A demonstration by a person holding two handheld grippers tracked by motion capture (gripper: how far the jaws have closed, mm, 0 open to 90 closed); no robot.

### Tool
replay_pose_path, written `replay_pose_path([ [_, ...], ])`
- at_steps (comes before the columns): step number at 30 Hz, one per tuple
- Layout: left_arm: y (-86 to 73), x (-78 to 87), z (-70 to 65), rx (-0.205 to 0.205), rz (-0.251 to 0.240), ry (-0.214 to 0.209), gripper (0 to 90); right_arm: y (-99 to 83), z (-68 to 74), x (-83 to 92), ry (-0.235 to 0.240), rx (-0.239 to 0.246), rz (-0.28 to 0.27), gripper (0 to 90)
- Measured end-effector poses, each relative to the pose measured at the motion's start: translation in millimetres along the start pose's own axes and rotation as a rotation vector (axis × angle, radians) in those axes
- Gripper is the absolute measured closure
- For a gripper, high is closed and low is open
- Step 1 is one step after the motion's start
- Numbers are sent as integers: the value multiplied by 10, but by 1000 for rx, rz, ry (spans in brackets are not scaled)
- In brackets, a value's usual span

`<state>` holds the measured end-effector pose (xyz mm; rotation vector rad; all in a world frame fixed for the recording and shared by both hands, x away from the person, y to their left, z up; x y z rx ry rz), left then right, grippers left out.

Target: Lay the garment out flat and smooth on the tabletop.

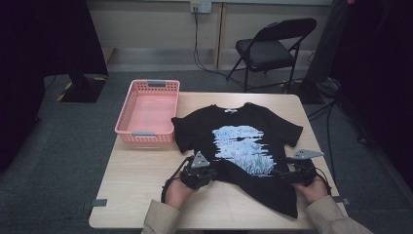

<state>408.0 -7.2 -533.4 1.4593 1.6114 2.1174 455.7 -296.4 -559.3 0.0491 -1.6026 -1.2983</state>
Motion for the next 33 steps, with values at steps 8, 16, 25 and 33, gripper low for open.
replay_pose_path([
  [8,-92,116,10,15,9,-17,875,0,0,0,0,0,0,170],
  [16,-209,310,-9,12,7,-29,875,0,0,0,0,0,0,170],
  [25,-330,427,-36,3,20,-41,875,0,0,0,0,0,0,170],
  [33,-437,495,-87,-13,44,-46,874,0,0,0,0,0,0,169],
])
Point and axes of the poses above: each handheld gripper's, and its own axes: x roughly backward along the jaws, y roughly out of its top, z roughly to its left, the point moved 9 cm from there along -x, roughly forward along the jaws, and after that the axes turned 9 degrees about y, right-handed, at the moved point
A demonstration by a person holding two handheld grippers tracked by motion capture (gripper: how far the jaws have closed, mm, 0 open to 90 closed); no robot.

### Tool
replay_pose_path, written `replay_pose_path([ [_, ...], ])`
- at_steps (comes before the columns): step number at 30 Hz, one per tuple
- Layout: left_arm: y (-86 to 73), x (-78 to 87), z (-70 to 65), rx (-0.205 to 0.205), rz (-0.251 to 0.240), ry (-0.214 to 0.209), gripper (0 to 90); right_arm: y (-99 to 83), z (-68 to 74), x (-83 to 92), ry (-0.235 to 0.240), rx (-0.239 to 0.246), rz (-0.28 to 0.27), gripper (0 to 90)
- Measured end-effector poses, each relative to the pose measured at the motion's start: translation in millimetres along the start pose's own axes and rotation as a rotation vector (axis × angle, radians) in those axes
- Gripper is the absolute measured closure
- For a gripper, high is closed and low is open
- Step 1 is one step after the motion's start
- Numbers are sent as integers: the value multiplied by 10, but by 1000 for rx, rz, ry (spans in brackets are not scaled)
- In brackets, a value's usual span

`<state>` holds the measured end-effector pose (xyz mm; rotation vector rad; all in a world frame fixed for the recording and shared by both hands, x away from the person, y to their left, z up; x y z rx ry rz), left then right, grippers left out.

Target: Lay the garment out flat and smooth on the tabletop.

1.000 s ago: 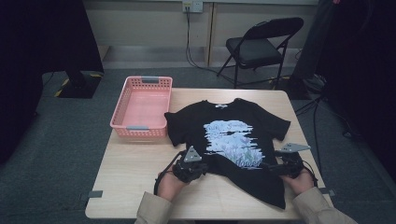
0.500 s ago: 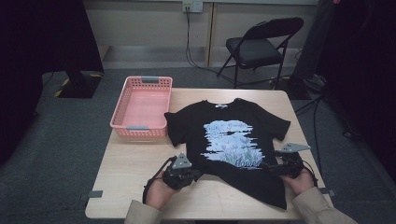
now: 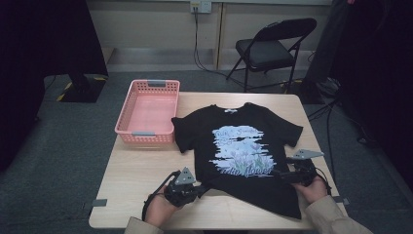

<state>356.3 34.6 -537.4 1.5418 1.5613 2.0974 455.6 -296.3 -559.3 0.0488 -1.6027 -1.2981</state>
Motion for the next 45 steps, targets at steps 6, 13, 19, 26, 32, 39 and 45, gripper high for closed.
replay_pose_path([
  [6,-77,63,-10,4,5,-4,874,0,0,0,0,0,0,169],
  [13,-169,143,-58,7,9,-16,874,0,0,0,0,0,0,170],
  [19,-241,192,-85,3,19,-23,873,0,1,0,0,0,0,170],
  [26,-238,234,-94,23,-11,-30,808,-1,1,1,0,0,0,170],
  [32,-65,281,-11,88,-112,-10,465,-1,1,1,0,0,0,169],
  [39,-81,39,67,110,-41,11,583,-1,1,0,0,0,0,169],
  [45,-41,-74,40,86,1,-2,780,0,1,0,-1,0,0,169],
])
Point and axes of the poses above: each handheld gripper's, and its own axes: x roughly backward along the jaws, y roughly out of its top, z roughly to its left, the point moved 9 cm from there along -x, roughly forward along the jaws, and after that the axes turned 9 degrees about y, right-handed, at the moved point
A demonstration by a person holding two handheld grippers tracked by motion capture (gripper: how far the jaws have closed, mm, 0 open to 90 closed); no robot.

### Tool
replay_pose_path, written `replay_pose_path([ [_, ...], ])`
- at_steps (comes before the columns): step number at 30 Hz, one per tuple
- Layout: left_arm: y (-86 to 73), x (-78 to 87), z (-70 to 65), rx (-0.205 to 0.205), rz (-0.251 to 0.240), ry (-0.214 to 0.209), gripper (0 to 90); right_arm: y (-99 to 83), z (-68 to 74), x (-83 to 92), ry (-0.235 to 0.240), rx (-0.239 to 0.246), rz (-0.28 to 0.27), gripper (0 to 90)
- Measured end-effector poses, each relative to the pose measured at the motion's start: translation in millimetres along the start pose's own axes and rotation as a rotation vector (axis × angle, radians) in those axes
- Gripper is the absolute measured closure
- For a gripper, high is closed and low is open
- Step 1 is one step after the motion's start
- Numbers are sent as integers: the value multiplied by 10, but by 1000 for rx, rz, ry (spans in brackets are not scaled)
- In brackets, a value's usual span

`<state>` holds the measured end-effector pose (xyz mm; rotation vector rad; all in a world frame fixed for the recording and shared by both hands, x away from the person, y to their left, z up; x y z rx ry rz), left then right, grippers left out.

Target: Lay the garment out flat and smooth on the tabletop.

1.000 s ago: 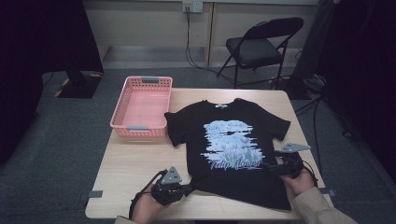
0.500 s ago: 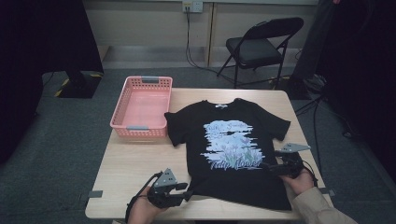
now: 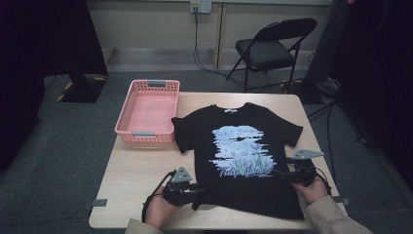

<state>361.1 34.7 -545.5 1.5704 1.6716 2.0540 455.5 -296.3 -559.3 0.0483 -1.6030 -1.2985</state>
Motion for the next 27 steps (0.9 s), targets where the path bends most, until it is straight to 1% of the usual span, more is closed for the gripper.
replay_pose_path([
  [2,-27,-6,-23,-8,19,-8,828,0,0,0,0,0,0,169],
  [4,-49,22,-25,-11,25,-9,838,0,0,0,0,0,0,169],
  [6,-76,62,-24,-4,29,-13,844,0,0,0,0,0,0,169],
  [11,-163,165,-4,11,32,-23,848,0,0,0,0,0,0,169],
  [15,-245,197,-50,16,50,-43,841,0,1,0,1,0,1,167],
  [16,-260,196,-63,22,56,-46,838,0,1,0,1,1,1,167],
  [17,-271,199,-64,18,62,-45,834,-1,1,0,1,1,1,167],
  [19,-268,201,-47,15,55,-38,816,0,2,0,1,1,1,167],
  [20,-257,203,-14,7,46,-12,773,-1,1,0,1,1,1,167],
  [21,-234,204,32,-11,25,26,676,-1,2,0,1,1,1,167],
  [22,-206,211,66,-23,5,51,564,0,1,0,1,1,1,167],
  [23,-172,222,98,-42,-18,74,484,0,1,0,1,1,1,166],
  [25,-96,233,123,-99,-73,106,331,0,1,-1,1,1,1,166],
  [26,-66,234,133,-127,-90,115,273,0,1,-1,1,1,1,166],
  [27,-42,229,146,-133,-97,124,235,0,1,0,1,1,1,166],
])
Point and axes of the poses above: each handheld gripper's, and its own axes: x roughly backward along the jaws, y roughly out of its top, z roughly to its left, the point moved 9 cm from there along -x, roughly forward along the jaws, and after that the axes turned 9 degrees about y, right-handed, at the moved point
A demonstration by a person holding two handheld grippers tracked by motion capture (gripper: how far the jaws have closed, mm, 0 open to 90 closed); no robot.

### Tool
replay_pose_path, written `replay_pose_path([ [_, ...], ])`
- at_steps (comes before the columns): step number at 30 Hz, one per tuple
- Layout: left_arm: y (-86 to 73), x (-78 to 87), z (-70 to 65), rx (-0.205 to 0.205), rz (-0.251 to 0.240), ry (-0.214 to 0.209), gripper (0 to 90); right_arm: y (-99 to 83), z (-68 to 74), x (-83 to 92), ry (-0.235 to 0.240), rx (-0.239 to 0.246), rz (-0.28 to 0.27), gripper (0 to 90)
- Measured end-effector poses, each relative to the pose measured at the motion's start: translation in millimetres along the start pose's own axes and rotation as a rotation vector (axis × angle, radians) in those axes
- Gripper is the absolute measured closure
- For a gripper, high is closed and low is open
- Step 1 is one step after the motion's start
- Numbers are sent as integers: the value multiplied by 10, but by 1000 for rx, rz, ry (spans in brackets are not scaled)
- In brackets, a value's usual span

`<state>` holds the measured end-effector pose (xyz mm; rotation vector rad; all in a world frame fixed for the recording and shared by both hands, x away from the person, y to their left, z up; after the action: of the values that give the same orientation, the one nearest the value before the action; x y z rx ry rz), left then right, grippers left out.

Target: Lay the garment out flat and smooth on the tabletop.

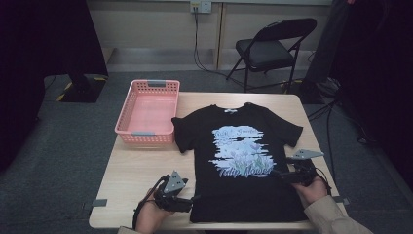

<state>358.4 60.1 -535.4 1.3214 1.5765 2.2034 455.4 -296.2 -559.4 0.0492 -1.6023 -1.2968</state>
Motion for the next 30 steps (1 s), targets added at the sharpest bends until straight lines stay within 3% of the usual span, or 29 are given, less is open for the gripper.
replay_pose_path([
  [2,29,-33,37,2,-2,9,161,0,0,0,0,0,0,166],
  [9,142,-148,230,28,-2,41,151,0,0,0,0,0,0,165],
  [13,185,-166,305,-3,-25,64,151,0,0,-1,1,0,1,165],
  [23,143,-158,404,-14,-28,48,154,1,0,-2,1,1,1,164],
  [30,82,-116,484,9,-23,49,154,0,1,-1,1,1,1,164],
])
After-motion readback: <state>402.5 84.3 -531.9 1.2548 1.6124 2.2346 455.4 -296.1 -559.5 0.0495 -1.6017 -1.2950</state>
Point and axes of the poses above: each handheld gripper's, and its own axes: x roughly backward along the jaws, y roughly out of its top, z roughly to its left, the point moved 9 cm from there along -x, roughly forward along the jaws, and after that the axes turned 9 degrees about y, right-handed, at the moved point
